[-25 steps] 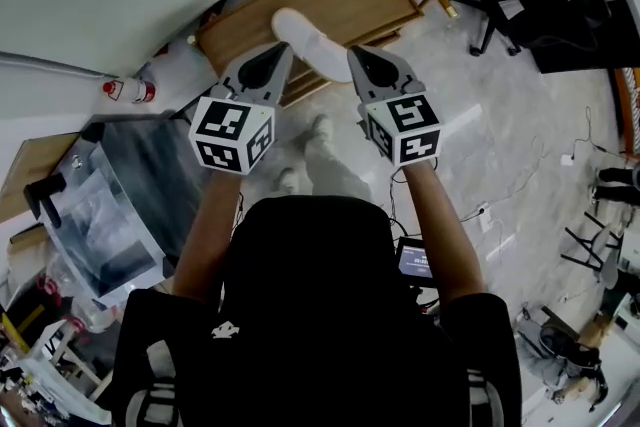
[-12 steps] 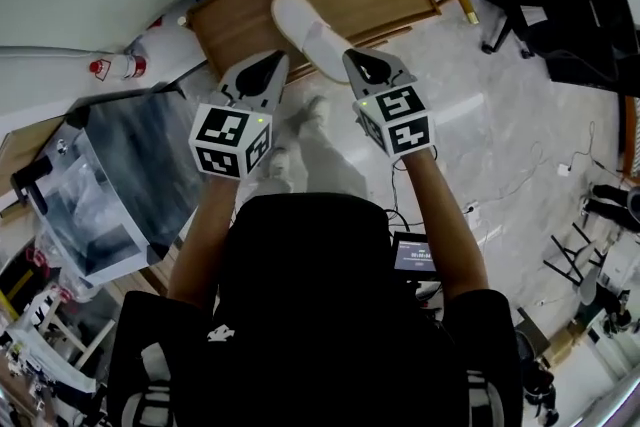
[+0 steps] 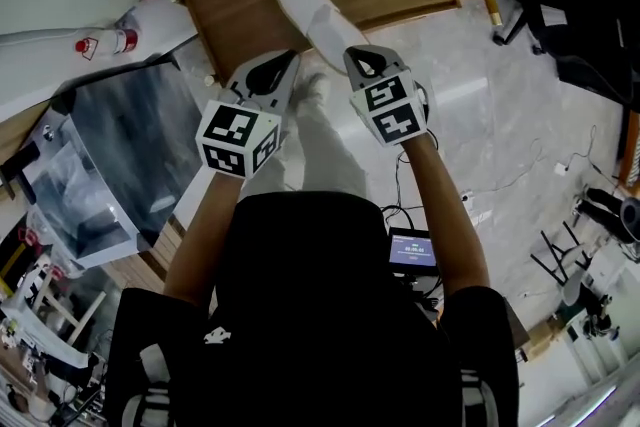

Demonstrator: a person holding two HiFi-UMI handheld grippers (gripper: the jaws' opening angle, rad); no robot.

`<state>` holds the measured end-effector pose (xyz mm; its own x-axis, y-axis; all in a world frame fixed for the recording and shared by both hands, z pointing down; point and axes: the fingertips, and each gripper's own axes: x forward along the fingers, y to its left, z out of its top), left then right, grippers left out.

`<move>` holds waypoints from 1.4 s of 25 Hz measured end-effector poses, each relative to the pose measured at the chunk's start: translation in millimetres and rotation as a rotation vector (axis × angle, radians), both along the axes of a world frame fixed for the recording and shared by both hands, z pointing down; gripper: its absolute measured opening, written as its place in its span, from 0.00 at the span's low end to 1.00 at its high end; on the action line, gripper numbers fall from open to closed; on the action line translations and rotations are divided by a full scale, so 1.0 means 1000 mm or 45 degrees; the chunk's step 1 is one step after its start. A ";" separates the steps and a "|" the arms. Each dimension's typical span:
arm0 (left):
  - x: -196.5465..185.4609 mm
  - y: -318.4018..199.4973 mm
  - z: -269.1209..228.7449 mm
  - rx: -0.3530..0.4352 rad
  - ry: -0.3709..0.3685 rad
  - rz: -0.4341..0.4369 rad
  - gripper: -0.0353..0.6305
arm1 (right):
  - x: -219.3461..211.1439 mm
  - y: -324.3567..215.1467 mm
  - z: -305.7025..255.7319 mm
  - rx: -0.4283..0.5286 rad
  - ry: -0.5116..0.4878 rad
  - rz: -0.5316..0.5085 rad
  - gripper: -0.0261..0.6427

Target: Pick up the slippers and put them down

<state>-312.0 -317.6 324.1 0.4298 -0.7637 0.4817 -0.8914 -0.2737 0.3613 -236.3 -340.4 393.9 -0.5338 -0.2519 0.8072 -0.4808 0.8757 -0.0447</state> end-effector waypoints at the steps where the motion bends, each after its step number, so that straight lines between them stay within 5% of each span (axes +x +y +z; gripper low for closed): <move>1: 0.000 0.001 0.005 -0.014 -0.008 0.001 0.06 | 0.000 0.000 0.006 -0.013 0.014 -0.010 0.02; 10: -0.015 0.001 0.038 -0.093 -0.055 -0.032 0.06 | -0.008 -0.016 0.056 -0.083 0.117 -0.034 0.27; 16: -0.027 0.000 0.063 -0.142 -0.081 -0.059 0.06 | -0.016 -0.027 0.083 -0.113 0.166 -0.060 0.32; 35: -0.046 -0.007 0.093 -0.198 -0.104 -0.124 0.06 | -0.021 -0.039 0.119 -0.153 0.243 -0.059 0.23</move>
<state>-357.8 -324.7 416.8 0.3122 -0.7136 0.6271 -0.9389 -0.1312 0.3182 -257.2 -379.4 512.7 -0.3774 -0.1268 0.9173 -0.4496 0.8911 -0.0618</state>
